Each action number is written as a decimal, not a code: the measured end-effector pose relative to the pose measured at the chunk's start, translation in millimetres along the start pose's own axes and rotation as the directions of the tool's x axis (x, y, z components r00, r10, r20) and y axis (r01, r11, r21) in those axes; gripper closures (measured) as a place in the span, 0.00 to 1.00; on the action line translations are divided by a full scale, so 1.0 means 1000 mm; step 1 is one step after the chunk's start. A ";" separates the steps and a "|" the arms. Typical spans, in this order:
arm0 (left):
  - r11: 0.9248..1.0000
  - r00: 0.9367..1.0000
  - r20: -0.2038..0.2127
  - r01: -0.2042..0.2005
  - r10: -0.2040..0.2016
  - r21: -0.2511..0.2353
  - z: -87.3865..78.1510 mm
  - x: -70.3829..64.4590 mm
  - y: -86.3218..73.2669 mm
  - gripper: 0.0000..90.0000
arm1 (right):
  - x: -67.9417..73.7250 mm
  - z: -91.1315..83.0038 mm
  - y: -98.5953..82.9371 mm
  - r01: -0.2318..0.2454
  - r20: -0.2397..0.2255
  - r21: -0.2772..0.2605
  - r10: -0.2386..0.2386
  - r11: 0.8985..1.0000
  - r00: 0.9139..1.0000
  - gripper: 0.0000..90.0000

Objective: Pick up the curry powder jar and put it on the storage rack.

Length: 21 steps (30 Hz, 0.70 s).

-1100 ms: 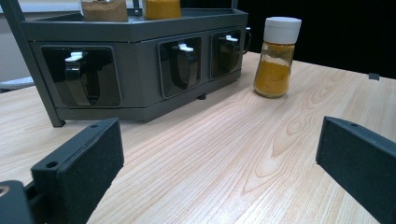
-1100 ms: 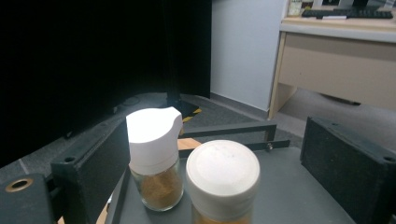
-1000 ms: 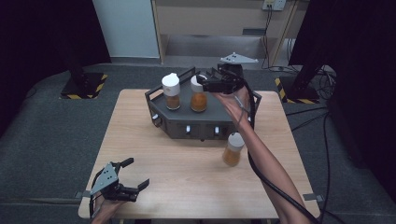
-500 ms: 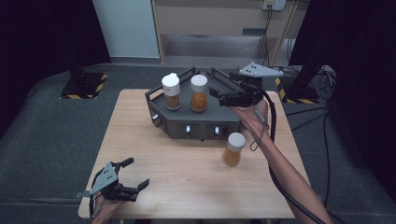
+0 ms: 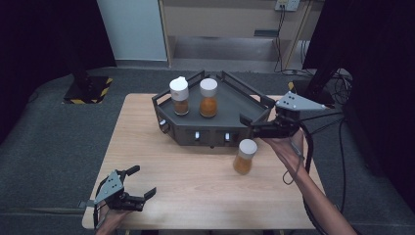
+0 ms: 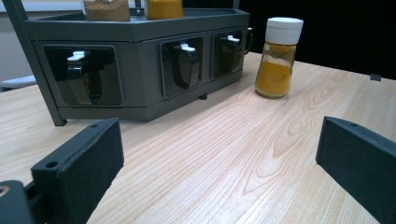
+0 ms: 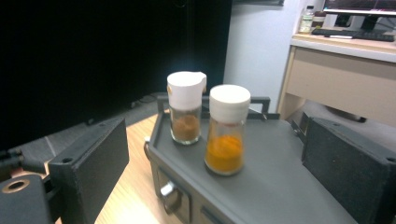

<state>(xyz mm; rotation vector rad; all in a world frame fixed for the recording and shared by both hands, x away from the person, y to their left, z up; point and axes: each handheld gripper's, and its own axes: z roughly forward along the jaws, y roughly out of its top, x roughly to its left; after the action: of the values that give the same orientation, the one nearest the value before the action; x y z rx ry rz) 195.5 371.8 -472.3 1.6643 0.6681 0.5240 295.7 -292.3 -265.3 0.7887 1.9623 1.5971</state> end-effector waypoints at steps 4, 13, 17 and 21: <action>1.000 1.000 -0.001 0.000 0.000 0.001 0.000 0.000 0.000 0.00 | 0.004 -0.015 -0.012 0.010 0.013 -0.004 -0.010 1.000 1.000 0.08; 1.000 1.000 -0.002 0.003 -0.003 -0.001 0.000 0.000 0.000 0.00 | 0.011 -0.045 -0.039 0.008 0.029 -0.022 -0.007 1.000 1.000 0.08; 1.000 1.000 -0.003 0.005 -0.005 -0.002 -0.001 0.000 0.000 0.00 | 0.018 -0.055 -0.050 0.024 0.046 -0.020 -0.024 1.000 0.999 0.08; 1.000 1.000 -0.004 0.005 -0.005 -0.002 -0.001 0.000 0.000 0.00 | 0.021 -0.064 -0.062 0.017 0.049 -0.022 -0.016 1.000 0.999 0.08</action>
<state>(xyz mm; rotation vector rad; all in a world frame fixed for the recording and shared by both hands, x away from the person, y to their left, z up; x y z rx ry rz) 194.7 372.0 -472.4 1.6600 0.6744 0.5239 228.8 -332.0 -314.0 0.7933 1.9088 1.5725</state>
